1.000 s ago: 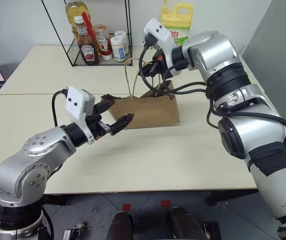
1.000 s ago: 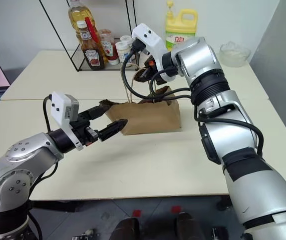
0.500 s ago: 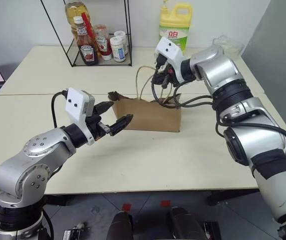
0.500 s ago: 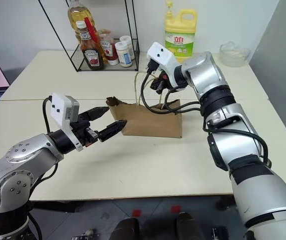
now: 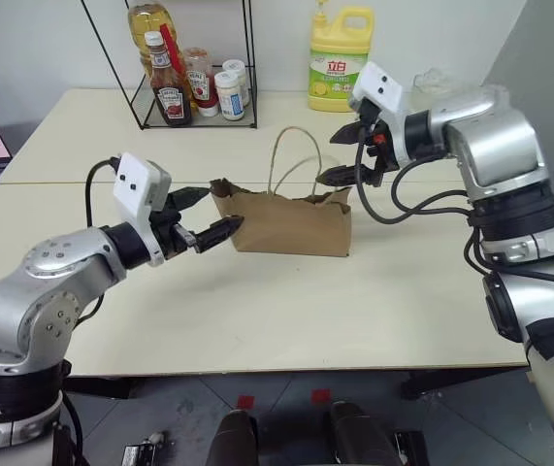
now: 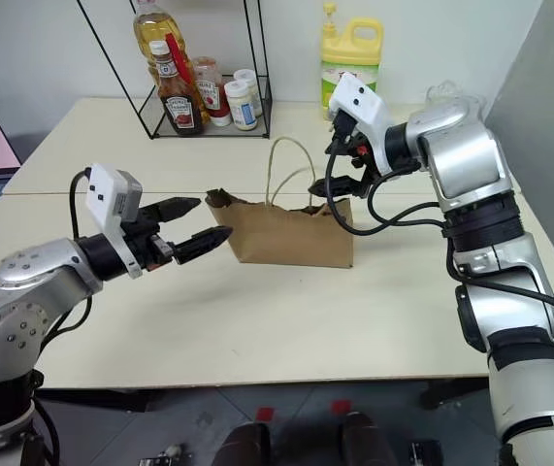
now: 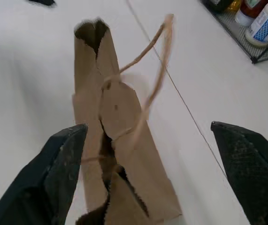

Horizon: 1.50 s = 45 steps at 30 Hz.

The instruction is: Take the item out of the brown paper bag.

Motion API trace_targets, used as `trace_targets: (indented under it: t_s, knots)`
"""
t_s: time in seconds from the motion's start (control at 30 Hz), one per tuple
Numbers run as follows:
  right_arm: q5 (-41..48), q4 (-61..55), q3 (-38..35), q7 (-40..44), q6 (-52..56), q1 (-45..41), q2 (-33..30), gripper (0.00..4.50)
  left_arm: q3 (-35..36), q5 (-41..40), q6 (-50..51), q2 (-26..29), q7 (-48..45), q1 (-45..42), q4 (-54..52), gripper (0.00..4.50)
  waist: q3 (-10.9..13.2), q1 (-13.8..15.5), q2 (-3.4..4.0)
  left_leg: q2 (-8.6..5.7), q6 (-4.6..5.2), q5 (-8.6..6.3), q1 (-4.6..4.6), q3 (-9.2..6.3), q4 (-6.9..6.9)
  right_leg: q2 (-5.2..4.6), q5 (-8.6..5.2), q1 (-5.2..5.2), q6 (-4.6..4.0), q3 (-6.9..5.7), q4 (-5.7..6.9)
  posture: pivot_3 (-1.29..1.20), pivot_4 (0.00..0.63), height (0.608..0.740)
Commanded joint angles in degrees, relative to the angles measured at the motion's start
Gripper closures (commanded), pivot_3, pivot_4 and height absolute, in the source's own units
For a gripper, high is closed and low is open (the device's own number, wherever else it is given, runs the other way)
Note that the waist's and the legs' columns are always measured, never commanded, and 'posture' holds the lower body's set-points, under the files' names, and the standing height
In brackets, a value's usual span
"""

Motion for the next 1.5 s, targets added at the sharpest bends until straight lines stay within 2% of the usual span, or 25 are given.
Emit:
trace_targets:
  t_s: [0.03, 0.27, 0.3, 0.4, 0.57, 0.67, 0.87, 1.07, 1.2, 1.3, 1.5]
  knots:
    - [7.2, -11.3, -8.8, -4.6, 9.0, 2.1, 0.1, 0.03, -3.2, 6.5, -7.1, 1.3, -4.9, -7.3, 9.3, 0.0, 0.0, 0.1, 0.0, -0.01, 0.01, 0.02, -0.01, -0.02, 0.0, 0.0, 0.0, 0.0, 0.0, -0.02, 0.0, 0.0, 0.15, 0.74]
    - [14.8, -31.9, -14.5, -12.8, 17.2, 17.2, -0.3, 0.03, -13.2, 21.2, -23.6, -3.3, -11.5, -25.9, 34.0, 0.0, 0.0, 1.5, -0.01, -0.04, 0.04, 0.02, -0.04, -0.05, 0.05, 0.0, 0.0, 0.05, 0.0, -0.08, -0.02, 0.0, 0.15, 0.74]
    - [14.8, -33.9, -14.7, -14.7, 17.0, 19.5, -0.3, 0.03, -14.5, 23.4, -26.4, -4.3, -12.1, -28.5, 38.0, 0.0, 0.0, 1.6, -0.01, -0.03, 0.05, 0.03, -0.05, -0.06, 0.05, 0.01, 0.0, 0.05, 0.0, -0.08, -0.03, 0.0, 0.15, 0.74]
    - [8.5, -40.0, -11.6, -22.0, 7.2, 29.2, -1.7, 0.03, -17.3, 29.8, -35.4, -8.3, -10.8, -35.8, 50.2, 0.0, 0.0, 2.1, -0.05, -0.06, 0.06, 0.03, -0.08, -0.07, 0.07, 0.0, 0.0, 0.04, 0.0, -0.1, -0.04, 0.0, 0.15, 0.74]
    - [9.4, -50.2, -12.0, -29.2, 7.3, 40.2, 0.6, 0.03, -23.0, 40.4, -47.1, -11.7, -10.1, -40.0, 62.0, 0.0, 0.0, 1.6, -0.04, -0.09, 0.06, 0.04, -0.17, -0.01, 0.05, -0.01, 0.0, -0.07, 0.0, 0.0, -0.06, 0.0, 0.15, 0.74]
    - [10.4, -53.4, -12.3, -31.6, 8.3, 44.6, 1.0, 0.03, -24.4, 42.2, -49.2, -13.0, -13.9, -40.6, 63.8, 0.0, 0.0, 1.3, -0.04, -0.08, -0.06, 0.11, -0.18, -0.02, 0.02, 0.02, 0.0, -0.1, 0.0, 0.01, -0.05, 0.0, 0.15, 0.74]
    - [10.6, -52.0, -14.7, -34.6, 3.4, 49.9, 0.3, 0.03, -25.8, 42.4, -47.4, -11.9, -25.7, -38.7, 59.5, 0.0, 0.0, 1.4, -0.04, -0.08, -0.01, 0.12, -0.18, -0.04, 0.03, 0.04, 0.0, -0.06, 0.01, 0.01, -0.05, 0.0, 0.15, 0.74]
    - [15.1, -51.1, -19.1, -31.1, -1.3, 53.5, -2.3, 0.03, -24.9, 37.6, -33.8, -8.7, -35.0, -30.6, 39.9, 0.0, 0.0, 1.3, -0.04, -0.06, -0.02, 0.13, -0.17, -0.04, 0.02, 0.04, 0.0, -0.03, 0.01, 0.01, -0.05, 0.0, 0.15, 0.74]
    - [16.8, -48.4, -21.9, -31.6, -2.6, 54.7, -3.5, 0.03, -24.5, 35.7, -25.4, -6.8, -34.6, -22.0, 25.3, 0.0, 0.0, 1.4, -0.04, -0.04, 0.01, 0.12, -0.11, -0.05, 0.05, 0.04, -0.01, 0.05, 0.01, 0.03, -0.05, 0.0, 0.15, 0.74]
    - [16.2, -47.2, -21.2, -32.5, -4.3, 55.1, -3.7, 0.03, -24.5, 35.6, -20.1, -6.8, -31.5, -15.3, 16.5, 0.0, 0.0, 1.5, -0.04, -0.04, 0.14, 0.09, -0.05, -0.06, 0.08, 0.05, -0.01, 0.13, 0.01, 0.03, -0.02, 0.0, 0.15, 0.74]
    - [18.2, -48.9, -19.9, -33.1, -4.2, 55.2, -2.7, 0.03, -25.3, 36.7, -16.9, -7.3, -26.5, -7.1, 9.9, 0.0, 0.0, 1.6, -0.04, -0.05, 0.17, 0.09, 0.05, -0.08, 0.13, 0.05, -0.01, 0.24, 0.01, 0.03, -0.02, 0.0, 0.15, 0.74]
